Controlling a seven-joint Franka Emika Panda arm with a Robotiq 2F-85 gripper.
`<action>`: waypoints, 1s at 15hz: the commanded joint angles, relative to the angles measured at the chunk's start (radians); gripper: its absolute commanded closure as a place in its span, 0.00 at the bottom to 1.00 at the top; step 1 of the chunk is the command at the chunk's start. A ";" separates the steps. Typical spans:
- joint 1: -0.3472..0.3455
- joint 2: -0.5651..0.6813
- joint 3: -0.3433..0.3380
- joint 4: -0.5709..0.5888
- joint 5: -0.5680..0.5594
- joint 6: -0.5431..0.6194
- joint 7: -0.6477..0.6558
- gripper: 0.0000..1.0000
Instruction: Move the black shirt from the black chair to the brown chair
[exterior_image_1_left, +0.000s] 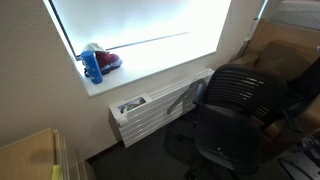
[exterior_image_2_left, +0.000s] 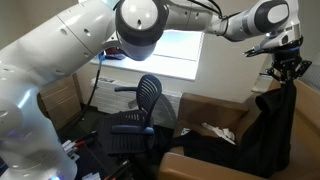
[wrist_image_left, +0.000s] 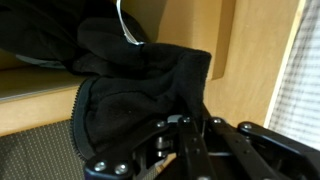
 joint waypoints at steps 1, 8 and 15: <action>0.000 0.001 0.000 0.000 0.000 0.000 0.000 0.90; -0.019 -0.051 0.092 -0.004 0.116 -0.092 -0.060 0.44; 0.000 -0.047 0.079 0.005 0.109 -0.061 -0.055 0.30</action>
